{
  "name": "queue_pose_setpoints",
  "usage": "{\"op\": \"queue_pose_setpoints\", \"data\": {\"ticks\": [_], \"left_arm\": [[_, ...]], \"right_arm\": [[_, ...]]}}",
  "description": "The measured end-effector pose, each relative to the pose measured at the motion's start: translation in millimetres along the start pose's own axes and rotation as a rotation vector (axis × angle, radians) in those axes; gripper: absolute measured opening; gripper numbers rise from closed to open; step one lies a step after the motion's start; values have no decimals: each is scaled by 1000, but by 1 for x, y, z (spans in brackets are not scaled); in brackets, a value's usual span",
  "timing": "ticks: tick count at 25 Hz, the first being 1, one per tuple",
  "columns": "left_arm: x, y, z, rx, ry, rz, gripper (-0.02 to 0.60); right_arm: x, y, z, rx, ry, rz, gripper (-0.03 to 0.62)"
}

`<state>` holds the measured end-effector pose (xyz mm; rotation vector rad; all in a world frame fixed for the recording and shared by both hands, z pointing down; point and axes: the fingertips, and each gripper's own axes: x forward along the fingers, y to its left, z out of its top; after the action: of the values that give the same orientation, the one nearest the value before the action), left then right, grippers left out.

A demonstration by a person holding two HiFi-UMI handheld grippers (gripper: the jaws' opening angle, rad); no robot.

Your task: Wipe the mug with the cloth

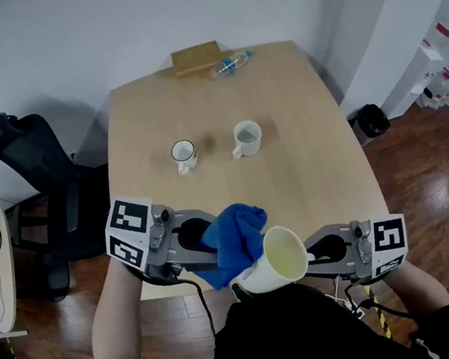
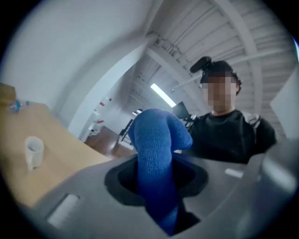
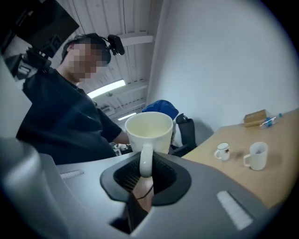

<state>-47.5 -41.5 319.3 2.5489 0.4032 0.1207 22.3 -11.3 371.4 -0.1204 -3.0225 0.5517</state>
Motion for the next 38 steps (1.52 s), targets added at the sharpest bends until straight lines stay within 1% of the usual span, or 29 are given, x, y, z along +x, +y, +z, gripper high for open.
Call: {"op": "queue_pose_setpoints", "data": {"ticks": [2,3,5,7,9,10,12,14,15,16,17,18,19,20,21,22,23,24,25,27,28,30,31,32,33,34,36,38], "left_arm": [[4,-14,6,-24,-104,-154,135],[5,-19,11,-34,-164,-216,135],[8,-23,18,-59,-283,-304,135],[15,-22,19,-80,-380,-351,135],[26,-22,19,-97,-476,-390,130],[31,-23,20,-108,-541,-416,128],[37,-29,26,-130,-694,-478,126],[36,-35,32,-136,-836,-518,124],[35,-37,34,-127,-882,-514,124],[32,-38,36,-114,-904,-490,124],[29,-37,37,-100,-908,-440,124],[24,-32,38,-83,-901,-360,124],[14,-25,38,-63,-890,-248,126],[1,-14,39,-41,-873,-106,126],[-15,-4,39,-11,-844,59,126],[-30,5,40,32,-796,232,126],[-42,11,41,85,-729,399,126],[-50,14,42,143,-653,547,126],[-54,15,44,201,-575,673,126],[-49,19,44,321,-417,872,126],[-43,24,40,392,-325,955,126],[-29,41,25,538,-92,1110,126],[-21,52,16,590,21,1190,126],[-13,63,9,633,97,1266,126],[-4,73,3,681,144,1327,126],[6,82,-2,733,187,1366,126],[25,98,-15,829,291,1394,126],[31,110,-23,907,375,1428,127]], "right_arm": [[3,19,10,33,-31,98,41],[5,28,16,59,-51,140,41],[8,44,29,121,-101,218,41],[10,57,42,186,-166,301,41],[13,64,54,254,-256,380,41],[15,65,61,293,-313,417,41],[17,65,76,358,-426,478,41],[16,63,87,376,-509,507,41],[15,62,90,377,-533,509,41],[14,61,94,382,-545,507,41],[13,61,96,390,-550,497,41],[12,58,97,393,-552,472,41],[10,51,94,391,-549,426,41],[7,40,88,384,-542,360,41],[3,25,79,378,-534,276,41],[-3,8,69,380,-524,182,41],[-8,-10,60,394,-513,82,41],[-14,-28,50,415,-501,-17,43],[-20,-46,41,440,-490,-109,43],[-29,-75,22,494,-479,-249,43],[-31,-87,15,520,-480,-296,43],[-33,-105,4,569,-486,-366,43],[-31,-113,-1,592,-488,-394,43],[-29,-120,-5,618,-488,-419,43],[-26,-127,-11,645,-487,-440,43],[-23,-133,-16,674,-488,-455,43],[-14,-138,-18,722,-506,-453,43],[-6,-137,-19,745,-513,-439,43]]}}
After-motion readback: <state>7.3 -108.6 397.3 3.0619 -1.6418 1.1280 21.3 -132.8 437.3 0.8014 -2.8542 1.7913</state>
